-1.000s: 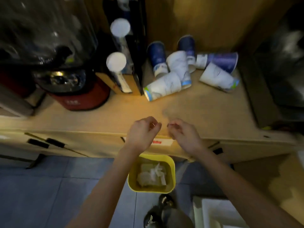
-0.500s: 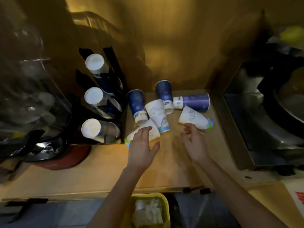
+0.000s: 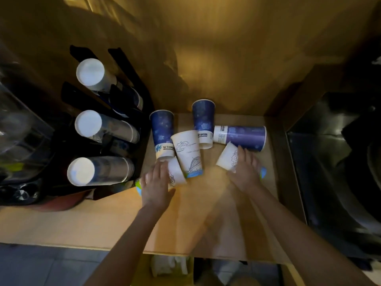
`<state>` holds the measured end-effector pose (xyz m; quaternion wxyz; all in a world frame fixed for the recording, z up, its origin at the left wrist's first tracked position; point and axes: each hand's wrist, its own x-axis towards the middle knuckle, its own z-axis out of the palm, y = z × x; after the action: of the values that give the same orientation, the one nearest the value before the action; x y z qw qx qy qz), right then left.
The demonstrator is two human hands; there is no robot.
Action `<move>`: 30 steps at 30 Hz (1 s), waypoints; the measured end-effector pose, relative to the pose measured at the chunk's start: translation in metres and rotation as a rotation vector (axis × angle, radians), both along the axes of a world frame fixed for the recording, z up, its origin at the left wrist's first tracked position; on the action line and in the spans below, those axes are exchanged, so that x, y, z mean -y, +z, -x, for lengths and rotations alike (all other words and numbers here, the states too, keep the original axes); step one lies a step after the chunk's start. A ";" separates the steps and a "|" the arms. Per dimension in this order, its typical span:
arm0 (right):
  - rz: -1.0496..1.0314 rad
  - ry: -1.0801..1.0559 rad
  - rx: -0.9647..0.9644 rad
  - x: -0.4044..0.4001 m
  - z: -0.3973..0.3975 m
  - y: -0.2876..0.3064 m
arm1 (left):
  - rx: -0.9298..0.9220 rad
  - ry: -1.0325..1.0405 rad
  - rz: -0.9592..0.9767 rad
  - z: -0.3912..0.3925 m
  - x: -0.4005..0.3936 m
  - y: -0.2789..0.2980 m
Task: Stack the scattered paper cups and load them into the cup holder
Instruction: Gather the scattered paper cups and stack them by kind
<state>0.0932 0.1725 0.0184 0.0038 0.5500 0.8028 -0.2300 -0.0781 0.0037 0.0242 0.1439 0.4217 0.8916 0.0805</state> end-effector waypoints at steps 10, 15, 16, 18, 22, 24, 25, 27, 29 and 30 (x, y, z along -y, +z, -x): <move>0.056 -0.085 -0.241 0.018 0.001 0.008 | 0.100 0.005 -0.218 0.009 0.024 0.011; 0.126 -0.148 -0.598 0.027 0.008 0.047 | 0.253 0.235 -0.552 -0.004 0.022 0.031; 0.140 -0.148 -0.657 0.027 0.011 0.057 | 0.282 0.267 -0.584 -0.007 0.021 0.031; 0.164 -0.139 -0.773 0.028 0.019 0.076 | 0.324 0.295 -0.647 -0.012 0.020 0.026; 0.212 -0.126 -0.938 0.034 0.041 0.111 | 0.358 0.324 -0.682 -0.015 0.019 0.013; 0.253 -0.121 -1.033 0.041 0.053 0.121 | 0.345 0.337 -0.674 -0.014 0.020 0.009; 0.275 -0.116 -1.071 0.046 0.059 0.125 | 0.350 0.357 -0.671 -0.013 0.020 0.008; 0.330 -0.078 -1.151 0.056 0.071 0.130 | 0.372 0.385 -0.665 -0.007 0.020 0.007; 0.384 -0.004 -1.232 0.065 0.080 0.131 | 0.388 0.363 -0.656 -0.003 0.021 0.006; 0.391 0.041 -1.239 0.070 0.084 0.129 | 0.394 0.348 -0.658 -0.001 0.022 0.006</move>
<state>0.0095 0.1026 0.1475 -0.3555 0.2893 0.6099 -0.6464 -0.0771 -0.0180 0.0305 0.1533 0.2649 0.8317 0.4632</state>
